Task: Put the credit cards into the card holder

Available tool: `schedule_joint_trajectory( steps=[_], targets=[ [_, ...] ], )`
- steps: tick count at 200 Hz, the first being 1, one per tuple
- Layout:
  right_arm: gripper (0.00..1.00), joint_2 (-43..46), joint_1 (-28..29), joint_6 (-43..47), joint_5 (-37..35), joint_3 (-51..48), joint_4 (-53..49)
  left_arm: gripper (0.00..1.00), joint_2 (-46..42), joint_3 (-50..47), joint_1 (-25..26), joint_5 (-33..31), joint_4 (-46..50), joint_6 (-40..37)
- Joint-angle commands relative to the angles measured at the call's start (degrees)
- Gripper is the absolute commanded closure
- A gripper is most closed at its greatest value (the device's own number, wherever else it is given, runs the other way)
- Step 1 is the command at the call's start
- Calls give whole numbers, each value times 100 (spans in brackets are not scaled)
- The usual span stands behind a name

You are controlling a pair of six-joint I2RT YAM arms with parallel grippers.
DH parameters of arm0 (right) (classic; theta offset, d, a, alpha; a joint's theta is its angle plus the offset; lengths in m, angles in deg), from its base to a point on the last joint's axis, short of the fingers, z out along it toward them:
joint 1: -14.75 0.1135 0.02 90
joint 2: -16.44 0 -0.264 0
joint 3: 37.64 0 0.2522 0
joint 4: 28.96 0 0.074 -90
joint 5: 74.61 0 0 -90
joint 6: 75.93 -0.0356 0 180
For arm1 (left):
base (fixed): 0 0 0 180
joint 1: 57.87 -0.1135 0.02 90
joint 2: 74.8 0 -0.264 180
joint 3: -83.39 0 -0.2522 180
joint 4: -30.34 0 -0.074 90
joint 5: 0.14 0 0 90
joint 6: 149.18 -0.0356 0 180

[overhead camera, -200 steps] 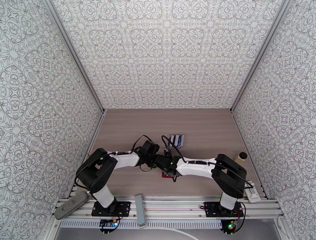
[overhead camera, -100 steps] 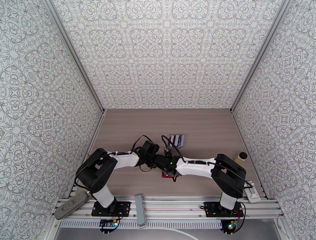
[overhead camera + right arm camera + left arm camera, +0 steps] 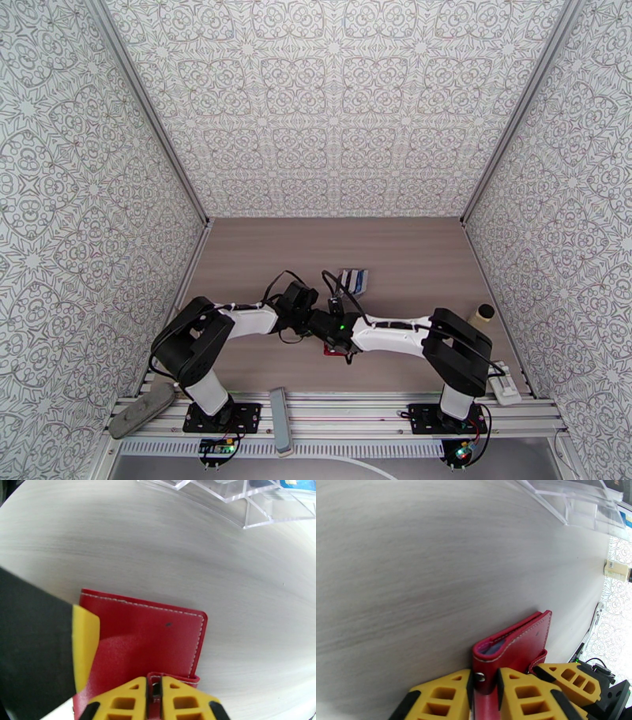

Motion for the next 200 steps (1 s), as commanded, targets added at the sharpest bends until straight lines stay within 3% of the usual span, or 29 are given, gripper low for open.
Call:
schedule_joint_trajectory(
  steps=[1, 84, 200],
  targets=[
    [90, -47, 10, -93, -94, -29, -266, 76, 145, -225, 29, -160, 490, 104],
    [100, -15, 7, -85, -116, -76, -248, 76, 189, -230, 18, -182, 520, 133],
    [100, 727, -60, 115, 99, -506, 427, 81, 736, 3, 19, -597, 1372, -15]
  ],
)
